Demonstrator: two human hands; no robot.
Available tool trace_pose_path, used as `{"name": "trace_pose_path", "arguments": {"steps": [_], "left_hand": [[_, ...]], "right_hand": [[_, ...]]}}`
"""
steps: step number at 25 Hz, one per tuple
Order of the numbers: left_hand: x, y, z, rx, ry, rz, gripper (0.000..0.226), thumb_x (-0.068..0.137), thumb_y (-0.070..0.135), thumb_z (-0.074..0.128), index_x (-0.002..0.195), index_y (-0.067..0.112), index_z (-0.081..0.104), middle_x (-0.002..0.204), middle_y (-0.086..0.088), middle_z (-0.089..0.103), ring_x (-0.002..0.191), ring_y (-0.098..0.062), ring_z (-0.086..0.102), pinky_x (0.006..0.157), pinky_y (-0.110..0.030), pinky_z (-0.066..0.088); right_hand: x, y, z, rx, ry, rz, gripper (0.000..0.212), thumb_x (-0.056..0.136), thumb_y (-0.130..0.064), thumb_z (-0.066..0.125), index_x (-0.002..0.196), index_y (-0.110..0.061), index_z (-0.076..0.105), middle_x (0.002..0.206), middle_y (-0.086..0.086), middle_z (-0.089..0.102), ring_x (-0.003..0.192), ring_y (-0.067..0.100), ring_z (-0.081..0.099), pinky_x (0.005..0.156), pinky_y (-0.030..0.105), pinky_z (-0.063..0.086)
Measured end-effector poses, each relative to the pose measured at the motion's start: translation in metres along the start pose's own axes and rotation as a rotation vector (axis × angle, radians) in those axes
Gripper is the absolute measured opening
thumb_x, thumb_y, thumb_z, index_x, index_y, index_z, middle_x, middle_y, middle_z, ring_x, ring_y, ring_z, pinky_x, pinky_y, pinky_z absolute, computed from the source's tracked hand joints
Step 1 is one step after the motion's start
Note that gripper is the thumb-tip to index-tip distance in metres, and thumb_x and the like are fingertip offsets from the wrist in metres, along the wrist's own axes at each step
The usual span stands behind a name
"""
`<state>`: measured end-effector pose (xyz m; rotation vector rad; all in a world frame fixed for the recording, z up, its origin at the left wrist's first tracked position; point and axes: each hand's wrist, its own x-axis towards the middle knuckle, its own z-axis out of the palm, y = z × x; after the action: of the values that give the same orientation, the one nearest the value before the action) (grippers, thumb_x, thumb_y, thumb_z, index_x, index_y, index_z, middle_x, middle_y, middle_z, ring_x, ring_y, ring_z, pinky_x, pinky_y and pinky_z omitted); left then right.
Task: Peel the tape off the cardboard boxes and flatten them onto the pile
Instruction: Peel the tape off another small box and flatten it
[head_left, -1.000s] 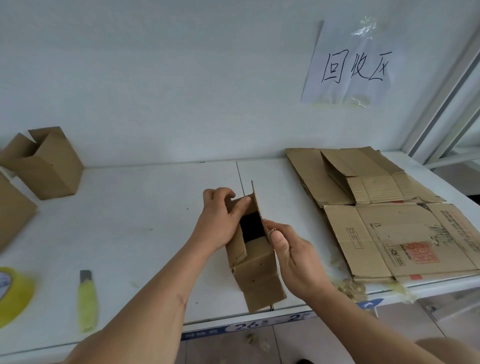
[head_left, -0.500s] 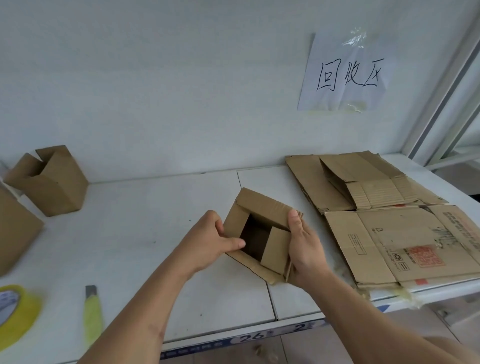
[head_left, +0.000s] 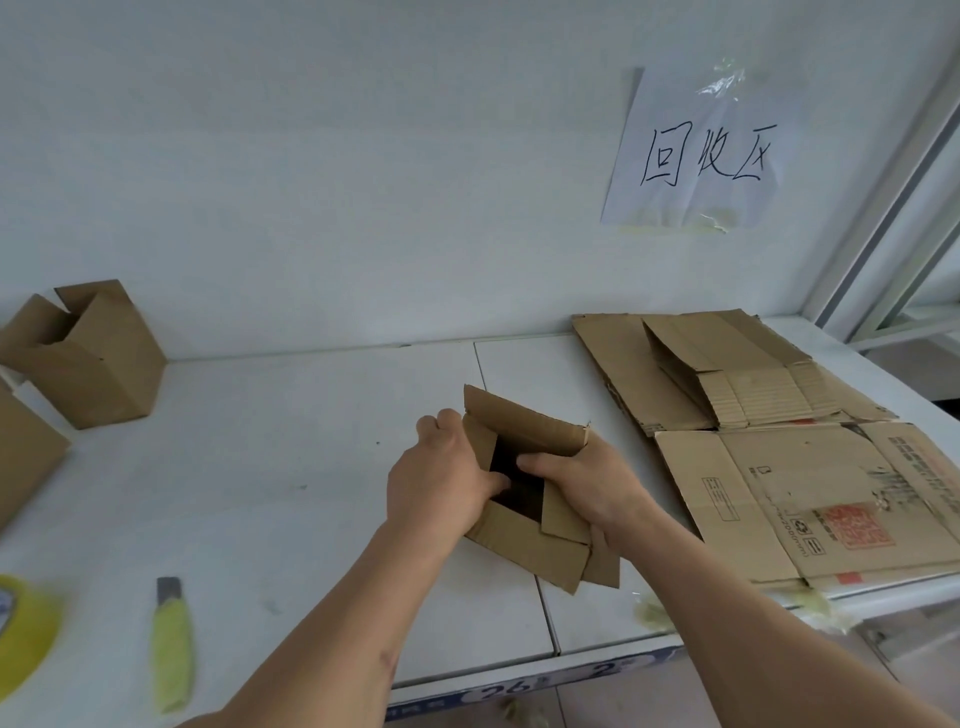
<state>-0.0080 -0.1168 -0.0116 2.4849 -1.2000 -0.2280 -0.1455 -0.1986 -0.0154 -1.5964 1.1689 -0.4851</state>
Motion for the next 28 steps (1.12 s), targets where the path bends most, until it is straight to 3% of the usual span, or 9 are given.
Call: {"name": "trace_pose_path", "arguments": {"steps": [3, 6, 9, 12, 15, 18, 20, 25, 28], "left_hand": [[0.001, -0.003, 0.003, 0.026, 0.035, 0.082, 0.043, 0.086, 0.042, 0.064, 0.109, 0.013, 0.041, 0.101, -0.002, 0.047, 0.072, -0.024, 0.052, 0.056, -0.03, 0.038], [-0.004, -0.014, 0.003, -0.161, 0.137, 0.153, 0.033, 0.098, 0.047, 0.046, 0.101, 0.015, 0.052, 0.092, 0.003, 0.056, 0.075, -0.016, 0.059, 0.058, -0.027, 0.043], [-0.012, -0.025, 0.008, -0.652, 0.218, -0.123, 0.054, 0.101, 0.053, 0.028, 0.085, 0.014, 0.063, 0.078, -0.001, 0.063, 0.076, -0.018, 0.061, 0.066, -0.032, 0.05], [-0.023, -0.022, 0.012, -1.217, 0.133, -0.488, 0.051, 0.099, 0.058, 0.033, 0.093, 0.02, 0.067, 0.091, -0.007, 0.069, 0.088, -0.026, 0.065, 0.078, -0.044, 0.057], [-0.028, -0.017, 0.002, -1.431, -0.005, -0.627, 0.059, 0.096, 0.064, 0.035, 0.102, 0.017, 0.069, 0.092, -0.011, 0.072, 0.084, -0.028, 0.069, 0.065, -0.035, 0.056], [-0.026, -0.017, -0.006, -1.522, -0.135, -0.519, 0.066, 0.089, 0.072, 0.042, 0.101, 0.014, 0.072, 0.091, -0.01, 0.076, 0.085, -0.027, 0.073, 0.077, -0.039, 0.057], [-0.024, -0.017, -0.008, -1.481, -0.155, -0.446, 0.052, 0.089, 0.059, 0.056, 0.101, 0.011, 0.071, 0.09, -0.009, 0.076, 0.082, -0.025, 0.074, 0.074, -0.036, 0.057], [-0.01, -0.034, 0.003, -1.424, -0.111, -0.553, 0.027, 0.096, 0.032, 0.059, 0.108, 0.01, 0.068, 0.09, -0.007, 0.076, 0.082, -0.026, 0.074, 0.071, -0.037, 0.058], [-0.002, -0.051, 0.001, -1.512, -0.23, -0.575, 0.026, 0.096, 0.024, 0.06, 0.115, 0.007, 0.065, 0.101, -0.013, 0.075, 0.094, -0.03, 0.072, 0.081, -0.047, 0.057]], "right_hand": [[-0.002, -0.003, -0.006, 0.008, -0.103, 0.056, 0.037, 0.073, -0.042, 0.068, 0.103, -0.023, 0.063, 0.099, 0.009, 0.07, 0.093, 0.025, 0.067, 0.09, 0.049, 0.054], [-0.009, 0.006, -0.017, 0.148, -0.282, 0.085, 0.048, 0.08, -0.051, 0.056, 0.119, -0.023, 0.057, 0.12, 0.012, 0.06, 0.11, 0.025, 0.057, 0.104, 0.044, 0.043], [-0.018, 0.012, -0.012, 0.207, -0.396, -0.074, 0.059, 0.074, -0.053, 0.052, 0.132, -0.042, 0.051, 0.136, -0.002, 0.052, 0.125, 0.019, 0.049, 0.111, 0.043, 0.036], [-0.028, 0.015, 0.011, 0.143, -0.493, -0.167, 0.063, 0.071, -0.059, 0.052, 0.133, -0.056, 0.044, 0.144, -0.014, 0.042, 0.132, 0.015, 0.043, 0.113, 0.045, 0.034], [-0.032, 0.017, 0.029, -0.04, -0.444, -0.285, 0.061, 0.08, -0.059, 0.039, 0.14, -0.061, 0.031, 0.153, -0.034, 0.018, 0.144, -0.004, 0.013, 0.121, 0.041, 0.014], [-0.032, 0.018, 0.041, -0.185, -0.407, -0.349, 0.065, 0.082, -0.064, 0.03, 0.146, -0.057, 0.022, 0.156, -0.035, 0.007, 0.143, -0.012, -0.004, 0.122, 0.04, 0.002], [-0.034, 0.019, 0.051, -0.289, -0.392, -0.37, 0.069, 0.081, -0.069, 0.025, 0.148, -0.054, 0.017, 0.157, -0.033, 0.002, 0.141, -0.015, -0.011, 0.121, 0.034, -0.005], [-0.03, 0.028, 0.064, -0.406, -0.321, -0.44, 0.082, 0.08, -0.082, 0.01, 0.152, -0.044, 0.012, 0.159, -0.029, 0.0, 0.141, -0.013, -0.013, 0.12, 0.031, -0.008], [-0.018, 0.032, 0.063, -0.507, -0.112, -0.336, 0.082, 0.087, -0.077, 0.016, 0.155, -0.03, 0.015, 0.163, -0.015, 0.007, 0.148, 0.002, -0.003, 0.122, 0.036, 0.001]]}}
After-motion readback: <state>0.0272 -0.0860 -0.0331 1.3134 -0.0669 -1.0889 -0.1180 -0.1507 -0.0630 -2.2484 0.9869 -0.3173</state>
